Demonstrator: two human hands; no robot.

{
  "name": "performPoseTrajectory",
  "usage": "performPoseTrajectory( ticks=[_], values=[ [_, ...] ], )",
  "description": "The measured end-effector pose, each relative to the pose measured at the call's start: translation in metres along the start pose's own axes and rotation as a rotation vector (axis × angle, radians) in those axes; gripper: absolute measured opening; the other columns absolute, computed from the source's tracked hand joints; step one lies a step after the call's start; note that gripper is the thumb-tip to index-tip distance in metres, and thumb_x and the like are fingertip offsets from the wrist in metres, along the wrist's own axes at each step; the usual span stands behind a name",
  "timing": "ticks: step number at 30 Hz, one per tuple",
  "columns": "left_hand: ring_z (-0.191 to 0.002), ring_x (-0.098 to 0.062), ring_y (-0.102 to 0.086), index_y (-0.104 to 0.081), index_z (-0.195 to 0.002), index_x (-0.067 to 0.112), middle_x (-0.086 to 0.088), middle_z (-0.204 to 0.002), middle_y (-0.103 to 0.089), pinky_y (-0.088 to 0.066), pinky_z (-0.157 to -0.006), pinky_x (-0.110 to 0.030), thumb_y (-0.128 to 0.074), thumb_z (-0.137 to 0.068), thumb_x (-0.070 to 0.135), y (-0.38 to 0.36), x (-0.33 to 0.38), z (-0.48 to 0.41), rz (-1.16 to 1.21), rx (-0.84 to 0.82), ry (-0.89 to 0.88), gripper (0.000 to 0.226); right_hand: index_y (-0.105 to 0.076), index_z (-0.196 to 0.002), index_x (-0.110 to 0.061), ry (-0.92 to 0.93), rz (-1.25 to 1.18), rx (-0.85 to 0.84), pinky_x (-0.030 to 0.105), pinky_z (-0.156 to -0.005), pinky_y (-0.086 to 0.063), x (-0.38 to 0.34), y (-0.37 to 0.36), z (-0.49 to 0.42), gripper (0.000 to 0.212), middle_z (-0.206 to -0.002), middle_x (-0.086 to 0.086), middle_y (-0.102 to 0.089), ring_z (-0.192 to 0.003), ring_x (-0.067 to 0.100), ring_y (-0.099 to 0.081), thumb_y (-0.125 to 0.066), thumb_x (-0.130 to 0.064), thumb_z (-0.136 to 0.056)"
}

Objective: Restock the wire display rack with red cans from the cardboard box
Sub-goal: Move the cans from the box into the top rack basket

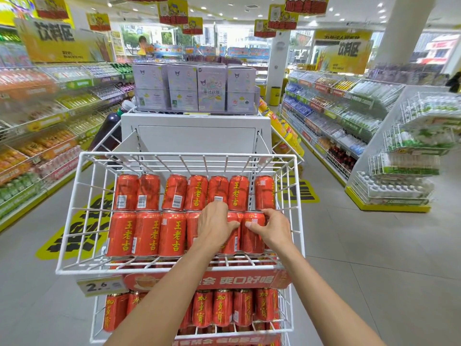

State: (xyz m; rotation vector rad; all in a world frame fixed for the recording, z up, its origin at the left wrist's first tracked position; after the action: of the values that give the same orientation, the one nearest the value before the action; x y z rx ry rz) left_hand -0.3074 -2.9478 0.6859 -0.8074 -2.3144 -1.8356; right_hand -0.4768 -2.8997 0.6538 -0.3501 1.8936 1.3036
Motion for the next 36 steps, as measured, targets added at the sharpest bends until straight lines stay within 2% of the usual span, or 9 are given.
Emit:
performPoseTrajectory(
  ticks=[7, 10, 13, 16, 20, 25, 28, 32, 36],
  values=[
    [-0.061, -0.021, -0.053, -0.043, -0.061, 0.017, 0.002, -0.063, -0.050, -0.036, -0.056, -0.033, -0.086, -0.080, 0.044, -0.001, 0.000, 0.001, -0.008, 0.004, -0.028, 0.054, -0.075, -0.105, -0.012, 0.035, 0.016, -0.060, 0.044, -0.088, -0.058, -0.003, 0.004, -0.001, 0.041, -0.105, 0.007, -0.075, -0.097, 0.024, -0.070, -0.087, -0.043, -0.081],
    [-0.063, -0.021, -0.053, -0.041, -0.061, 0.019, 0.003, -0.063, -0.048, -0.037, -0.056, -0.032, -0.086, -0.080, 0.044, -0.002, 0.001, 0.000, -0.038, 0.010, -0.032, 0.055, -0.075, -0.106, -0.012, 0.048, 0.022, -0.072, 0.045, -0.089, -0.057, -0.003, 0.005, 0.000, 0.041, -0.106, 0.007, -0.076, -0.099, 0.025, -0.070, -0.087, -0.043, -0.082],
    [-0.071, -0.024, -0.057, -0.034, -0.062, 0.022, 0.006, -0.065, -0.041, -0.038, -0.059, -0.033, -0.085, -0.081, 0.044, -0.004, 0.001, -0.001, -0.077, 0.023, -0.055, 0.059, -0.076, -0.105, -0.013, 0.051, 0.015, -0.077, 0.044, -0.089, -0.057, -0.004, 0.006, 0.001, 0.039, -0.106, 0.007, -0.075, -0.100, 0.024, -0.069, -0.086, -0.043, -0.083],
    [-0.080, -0.026, -0.062, -0.030, -0.064, 0.024, 0.004, -0.073, -0.043, -0.038, -0.061, -0.033, -0.085, -0.081, 0.044, -0.006, 0.002, 0.001, -0.094, 0.035, -0.066, 0.061, -0.077, -0.102, -0.013, 0.058, 0.010, -0.077, 0.045, -0.087, -0.059, -0.004, 0.006, 0.001, 0.036, -0.100, 0.004, -0.076, -0.095, 0.021, -0.070, -0.087, -0.041, -0.083],
    [-0.075, -0.023, -0.056, -0.031, -0.062, 0.024, 0.004, -0.073, -0.043, -0.039, -0.061, -0.033, -0.086, -0.080, 0.045, -0.006, 0.003, 0.000, -0.102, 0.032, -0.056, 0.061, -0.077, -0.102, -0.015, 0.048, 0.013, -0.102, 0.042, -0.087, -0.059, -0.005, 0.007, 0.002, 0.035, -0.102, 0.002, -0.075, -0.097, 0.020, -0.070, -0.086, -0.043, -0.083],
    [-0.085, -0.027, -0.066, -0.037, -0.062, 0.020, 0.000, -0.074, -0.051, -0.043, -0.062, -0.035, -0.086, -0.080, 0.045, -0.001, 0.007, 0.000, -0.089, -0.013, -0.011, 0.058, -0.076, -0.102, -0.015, 0.033, 0.020, -0.130, 0.038, -0.082, -0.061, -0.008, 0.008, 0.001, 0.031, -0.099, 0.002, -0.077, -0.093, 0.020, -0.074, -0.087, -0.038, -0.084],
    [-0.096, -0.026, -0.063, -0.048, -0.077, 0.018, -0.005, -0.094, -0.061, -0.051, -0.074, -0.037, -0.079, -0.086, 0.050, 0.007, 0.009, 0.005, -0.053, -0.010, -0.032, 0.045, -0.073, -0.114, -0.011, 0.019, 0.049, -0.107, 0.043, -0.093, -0.058, -0.012, 0.010, 0.003, 0.041, -0.114, 0.007, -0.073, -0.108, 0.026, -0.070, -0.082, -0.041, -0.087],
    [-0.107, -0.028, -0.059, -0.062, -0.100, 0.014, -0.007, -0.107, -0.063, -0.052, -0.087, -0.041, -0.064, -0.094, 0.055, 0.033, 0.002, 0.022, -0.087, 0.017, -0.132, 0.042, -0.057, -0.137, -0.003, 0.083, 0.205, -0.046, 0.043, -0.110, -0.043, -0.026, 0.020, 0.015, 0.059, -0.145, 0.017, -0.051, -0.135, 0.034, -0.051, -0.065, -0.047, -0.098],
    [-0.114, -0.029, -0.059, -0.063, -0.121, 0.012, -0.008, -0.117, -0.064, -0.051, -0.094, -0.042, -0.054, -0.098, 0.060, 0.063, -0.013, 0.054, -0.308, -0.069, -0.274, 0.054, -0.060, -0.136, -0.008, 0.245, 0.424, -0.152, 0.047, -0.112, -0.043, -0.053, 0.033, 0.047, 0.057, -0.145, 0.018, -0.052, -0.136, 0.037, -0.049, -0.052, -0.054, -0.104]
  ],
)
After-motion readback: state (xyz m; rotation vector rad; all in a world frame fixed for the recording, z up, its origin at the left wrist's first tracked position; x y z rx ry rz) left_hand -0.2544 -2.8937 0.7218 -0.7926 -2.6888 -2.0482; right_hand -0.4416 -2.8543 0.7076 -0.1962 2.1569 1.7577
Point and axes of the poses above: each hand's wrist, its own z-axis away from the middle knuckle, its own y-axis out of the back of the hand, x = y × z, the point moved 3 cm from there along -z, towards the middle knuckle
